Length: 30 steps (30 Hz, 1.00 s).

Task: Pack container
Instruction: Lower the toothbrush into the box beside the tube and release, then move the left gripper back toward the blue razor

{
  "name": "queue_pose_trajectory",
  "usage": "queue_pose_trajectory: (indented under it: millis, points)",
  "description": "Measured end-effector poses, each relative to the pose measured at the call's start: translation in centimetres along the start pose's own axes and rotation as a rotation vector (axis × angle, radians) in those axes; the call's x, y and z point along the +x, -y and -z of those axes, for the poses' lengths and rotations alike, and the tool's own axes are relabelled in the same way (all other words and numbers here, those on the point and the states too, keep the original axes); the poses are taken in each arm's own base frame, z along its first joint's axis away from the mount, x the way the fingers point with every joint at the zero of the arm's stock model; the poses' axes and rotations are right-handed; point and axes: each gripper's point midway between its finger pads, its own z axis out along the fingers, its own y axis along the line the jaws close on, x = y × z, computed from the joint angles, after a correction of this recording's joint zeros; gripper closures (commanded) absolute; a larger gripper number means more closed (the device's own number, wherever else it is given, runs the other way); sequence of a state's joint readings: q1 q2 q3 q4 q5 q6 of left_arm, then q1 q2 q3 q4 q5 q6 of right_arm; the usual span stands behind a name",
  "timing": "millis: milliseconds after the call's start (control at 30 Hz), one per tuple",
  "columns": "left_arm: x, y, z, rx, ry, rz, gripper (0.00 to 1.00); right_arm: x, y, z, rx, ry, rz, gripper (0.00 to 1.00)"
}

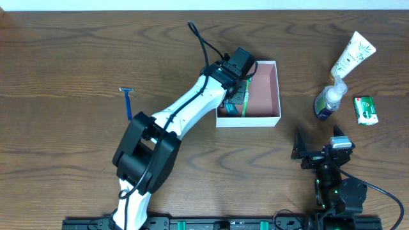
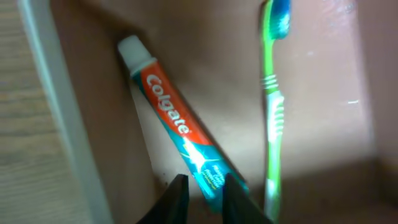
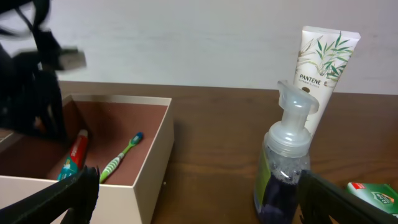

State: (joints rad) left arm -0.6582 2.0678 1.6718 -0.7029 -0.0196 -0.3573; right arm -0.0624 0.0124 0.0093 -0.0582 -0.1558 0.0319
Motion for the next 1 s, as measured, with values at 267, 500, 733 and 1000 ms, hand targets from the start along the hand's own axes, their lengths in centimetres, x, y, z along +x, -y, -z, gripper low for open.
queue_pose_trajectory:
  millis: [267,500,733,1000]
  points:
    - [-4.2,-1.3,15.7,0.035,0.225,-0.045,0.66,0.0,0.0,0.0,0.000,0.000,0.000,0.01]
    - [-2.0,-14.2,20.0,-0.230,0.156,0.130,0.66,0.0,0.0,0.0,0.000,0.000,0.000,0.01]
    - [1.5,-23.7,14.5,-0.280,-0.021,0.364,0.66,0.0,0.0,0.0,0.000,0.000,0.000,0.01]
    - [6.4,-29.2,10.3,-0.272,-0.111,0.533,0.66,0.0,0.0,0.0,0.000,0.000,0.000,0.01]
